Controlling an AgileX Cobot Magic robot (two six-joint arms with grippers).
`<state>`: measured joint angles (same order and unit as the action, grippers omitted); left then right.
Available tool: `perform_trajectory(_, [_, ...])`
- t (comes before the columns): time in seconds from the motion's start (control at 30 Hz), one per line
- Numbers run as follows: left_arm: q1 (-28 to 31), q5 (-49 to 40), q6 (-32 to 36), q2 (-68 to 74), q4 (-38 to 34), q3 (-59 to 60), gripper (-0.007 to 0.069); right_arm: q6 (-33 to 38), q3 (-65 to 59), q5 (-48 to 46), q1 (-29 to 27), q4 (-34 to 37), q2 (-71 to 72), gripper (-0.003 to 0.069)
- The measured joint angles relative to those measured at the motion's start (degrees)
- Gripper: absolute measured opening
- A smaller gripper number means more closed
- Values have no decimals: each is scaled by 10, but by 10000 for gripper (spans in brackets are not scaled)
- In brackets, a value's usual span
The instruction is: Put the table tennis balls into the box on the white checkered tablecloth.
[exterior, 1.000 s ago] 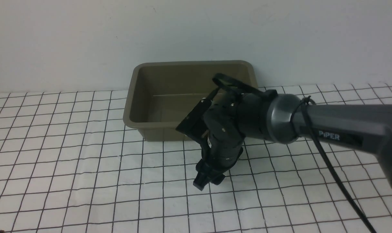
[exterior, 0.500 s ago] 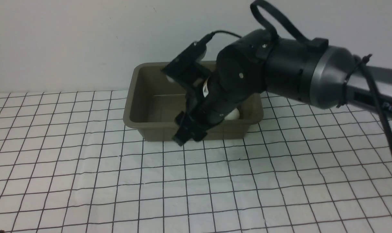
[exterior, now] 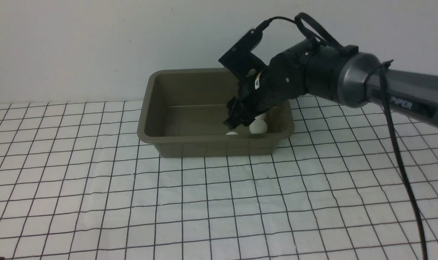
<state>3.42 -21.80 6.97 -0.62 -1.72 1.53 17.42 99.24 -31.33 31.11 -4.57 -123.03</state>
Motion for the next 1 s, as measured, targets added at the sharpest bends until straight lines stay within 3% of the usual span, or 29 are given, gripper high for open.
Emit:
perform_trajectory(0.17, [0,0,0,0,0,0,-4,0,3,18,0,1,-6,423])
perform_trajectory(0.47, [0,0,0,0,0,0,-4,-10,6,5,0,1,9,413])
perform_trajectory(0.77, [0,0,0,0,0,0,-4,-19,10,-13,-9,-8,140,281])
perform_trajectory(1.0, [0,0,0,0,0,0,-4,-22,-34,-40,-52,-32,267,211])
